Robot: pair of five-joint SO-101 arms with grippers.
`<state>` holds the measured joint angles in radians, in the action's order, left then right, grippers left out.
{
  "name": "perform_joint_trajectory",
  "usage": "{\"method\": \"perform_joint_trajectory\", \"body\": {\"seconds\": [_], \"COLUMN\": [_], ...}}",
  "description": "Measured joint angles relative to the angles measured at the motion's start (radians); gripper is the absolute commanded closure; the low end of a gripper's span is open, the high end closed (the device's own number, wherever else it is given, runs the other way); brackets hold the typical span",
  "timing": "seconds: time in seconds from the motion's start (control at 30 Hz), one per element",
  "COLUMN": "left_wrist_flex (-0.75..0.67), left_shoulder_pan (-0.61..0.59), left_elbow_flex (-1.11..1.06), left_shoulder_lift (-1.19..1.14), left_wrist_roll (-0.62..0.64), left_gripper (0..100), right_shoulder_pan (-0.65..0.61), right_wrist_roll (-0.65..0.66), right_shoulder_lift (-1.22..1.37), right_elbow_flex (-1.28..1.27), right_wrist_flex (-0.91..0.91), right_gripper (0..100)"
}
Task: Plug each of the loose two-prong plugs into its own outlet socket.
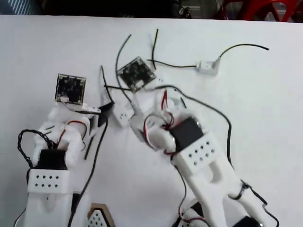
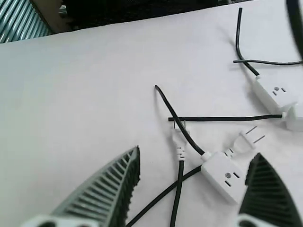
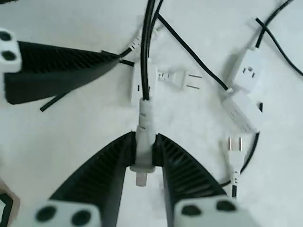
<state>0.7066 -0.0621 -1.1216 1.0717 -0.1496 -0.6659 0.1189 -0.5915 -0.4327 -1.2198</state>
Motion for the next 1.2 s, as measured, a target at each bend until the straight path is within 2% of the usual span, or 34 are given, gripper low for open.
{"method": "perform_joint_trajectory", "body": {"seconds": [0.27, 0.6, 0.73, 0.83, 1.0, 1.2], "left_wrist_flex": [0.037, 0.347, 0.368, 0.373, 0.308, 0.256], "left_shoulder_pan": [0.115, 0.284, 0.288, 0.245, 0.178, 0.172], "left_elbow_flex": [0.097, 0.276, 0.285, 0.284, 0.227, 0.224], "left_shoulder_lift": [0.000, 0.000, 0.003, 0.002, -0.005, -0.227], "left_wrist_roll": [0.031, 0.032, 0.034, 0.032, 0.000, -0.012], "left_gripper": [65, 65, 65, 63, 60, 60], "right_shoulder_pan": [-0.057, -0.057, -0.021, 0.029, 0.100, 0.239], "right_wrist_roll": [-0.003, -0.003, -0.002, -0.002, -0.034, -0.048], "right_shoulder_lift": [-0.241, -0.275, -0.273, -0.273, -0.275, -0.273], "right_elbow_flex": [-0.370, -0.420, -0.422, -0.422, -0.439, -0.526], "right_wrist_flex": [0.310, 0.342, 0.342, 0.342, 0.359, 0.509], "right_gripper": [98.1, 98.1, 98.1, 98.1, 98.1, 98.1]}}
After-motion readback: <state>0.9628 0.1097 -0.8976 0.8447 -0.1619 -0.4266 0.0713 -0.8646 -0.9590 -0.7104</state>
